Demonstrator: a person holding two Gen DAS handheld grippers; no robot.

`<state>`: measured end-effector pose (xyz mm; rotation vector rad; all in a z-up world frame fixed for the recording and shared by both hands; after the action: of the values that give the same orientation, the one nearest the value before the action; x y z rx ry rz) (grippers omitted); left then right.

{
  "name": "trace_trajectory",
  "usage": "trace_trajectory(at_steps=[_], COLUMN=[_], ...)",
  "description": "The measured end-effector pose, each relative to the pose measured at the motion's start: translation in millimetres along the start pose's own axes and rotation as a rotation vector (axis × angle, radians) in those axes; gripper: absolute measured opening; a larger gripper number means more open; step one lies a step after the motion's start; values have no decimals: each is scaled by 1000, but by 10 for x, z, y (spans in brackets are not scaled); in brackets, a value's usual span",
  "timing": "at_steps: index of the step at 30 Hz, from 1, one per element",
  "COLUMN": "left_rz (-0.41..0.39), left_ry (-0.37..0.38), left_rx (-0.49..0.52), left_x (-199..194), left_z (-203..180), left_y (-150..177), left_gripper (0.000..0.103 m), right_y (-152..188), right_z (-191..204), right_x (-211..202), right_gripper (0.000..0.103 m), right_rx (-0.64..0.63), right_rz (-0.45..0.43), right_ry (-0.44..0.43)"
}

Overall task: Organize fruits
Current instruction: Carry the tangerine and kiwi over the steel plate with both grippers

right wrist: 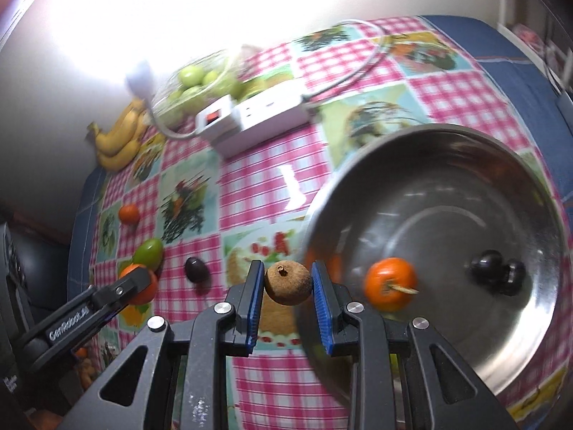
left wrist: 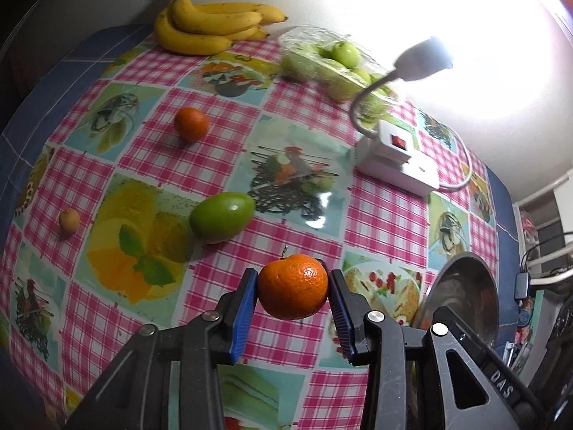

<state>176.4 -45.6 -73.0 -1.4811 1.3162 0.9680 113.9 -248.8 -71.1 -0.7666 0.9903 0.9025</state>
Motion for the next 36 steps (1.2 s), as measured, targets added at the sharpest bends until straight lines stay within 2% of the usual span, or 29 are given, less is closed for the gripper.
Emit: trace_trajectory(at_steps=[10,21,27,36], left_rz=[22,69,109,126], left_ry=[23,52,49,44], left_rx=[129,335,374,386], left_x=[29,271,439,512], left_z=[-562,-1339,-1507,-1560], left_y=[182,482,585,636], left_gripper=[42,42,42,42], right_y=[-80,-172,-203,-212], right_z=[-568,-1011,-1106,-1115], right_x=[-170,-299,-262,-144], right_gripper=[28,28,29,29], right_rx=[130,195,191,174], right_rz=[-27,-64,-65,-37], right_ry=[35,50,57,67])
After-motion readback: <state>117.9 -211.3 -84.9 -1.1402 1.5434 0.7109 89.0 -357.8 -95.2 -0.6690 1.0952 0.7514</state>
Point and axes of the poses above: each gripper's, at about its wrist camera, not at the fingertips, and x roughly the way its jaws point, z to its left, y to its underside, the point moved 4 cm from there along x, roughly the way its jaws point, and after that the axes turned 11 degrees about z, right-handed, at the moved point
